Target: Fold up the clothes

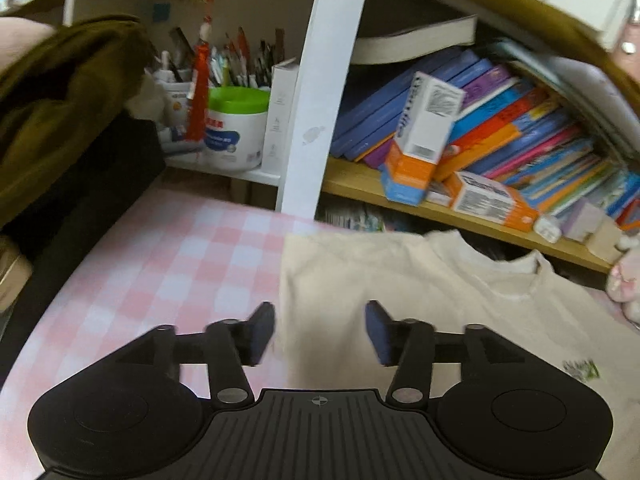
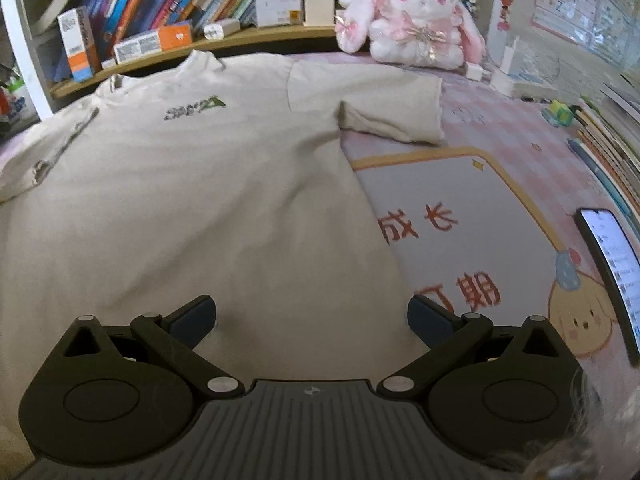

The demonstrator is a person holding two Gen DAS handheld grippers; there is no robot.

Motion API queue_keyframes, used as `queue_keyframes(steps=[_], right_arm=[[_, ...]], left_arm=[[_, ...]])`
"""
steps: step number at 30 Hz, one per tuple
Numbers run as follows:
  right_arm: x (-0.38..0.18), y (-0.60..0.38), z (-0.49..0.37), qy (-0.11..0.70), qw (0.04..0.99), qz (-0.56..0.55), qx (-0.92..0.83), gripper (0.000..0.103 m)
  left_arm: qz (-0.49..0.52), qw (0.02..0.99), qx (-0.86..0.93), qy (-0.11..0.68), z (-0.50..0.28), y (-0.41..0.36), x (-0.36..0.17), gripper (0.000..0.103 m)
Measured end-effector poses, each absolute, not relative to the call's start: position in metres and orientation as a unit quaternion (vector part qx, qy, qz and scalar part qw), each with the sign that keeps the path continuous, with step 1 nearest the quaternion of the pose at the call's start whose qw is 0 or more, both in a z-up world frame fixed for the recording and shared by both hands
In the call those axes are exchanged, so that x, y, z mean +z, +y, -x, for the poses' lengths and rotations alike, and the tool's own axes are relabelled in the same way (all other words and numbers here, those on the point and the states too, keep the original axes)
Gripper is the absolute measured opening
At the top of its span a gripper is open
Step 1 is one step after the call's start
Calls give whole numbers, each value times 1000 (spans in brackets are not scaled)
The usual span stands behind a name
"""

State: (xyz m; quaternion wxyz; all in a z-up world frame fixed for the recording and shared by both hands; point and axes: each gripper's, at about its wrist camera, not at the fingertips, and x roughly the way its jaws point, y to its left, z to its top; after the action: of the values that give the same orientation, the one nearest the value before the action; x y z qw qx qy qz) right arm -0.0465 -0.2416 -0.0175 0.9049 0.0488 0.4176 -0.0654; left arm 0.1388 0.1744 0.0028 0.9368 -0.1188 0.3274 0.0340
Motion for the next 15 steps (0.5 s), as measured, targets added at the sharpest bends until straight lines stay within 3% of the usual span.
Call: queue_keyframes(steps=[10, 15], right_arm=[[-15, -258, 35, 407, 912, -40, -1, 103], [-18, -265, 34, 415, 909, -27, 20, 103]], left_arm=[[135, 924, 64, 351, -23, 122, 1, 75], [110, 919, 55, 374, 13, 77, -2, 76]])
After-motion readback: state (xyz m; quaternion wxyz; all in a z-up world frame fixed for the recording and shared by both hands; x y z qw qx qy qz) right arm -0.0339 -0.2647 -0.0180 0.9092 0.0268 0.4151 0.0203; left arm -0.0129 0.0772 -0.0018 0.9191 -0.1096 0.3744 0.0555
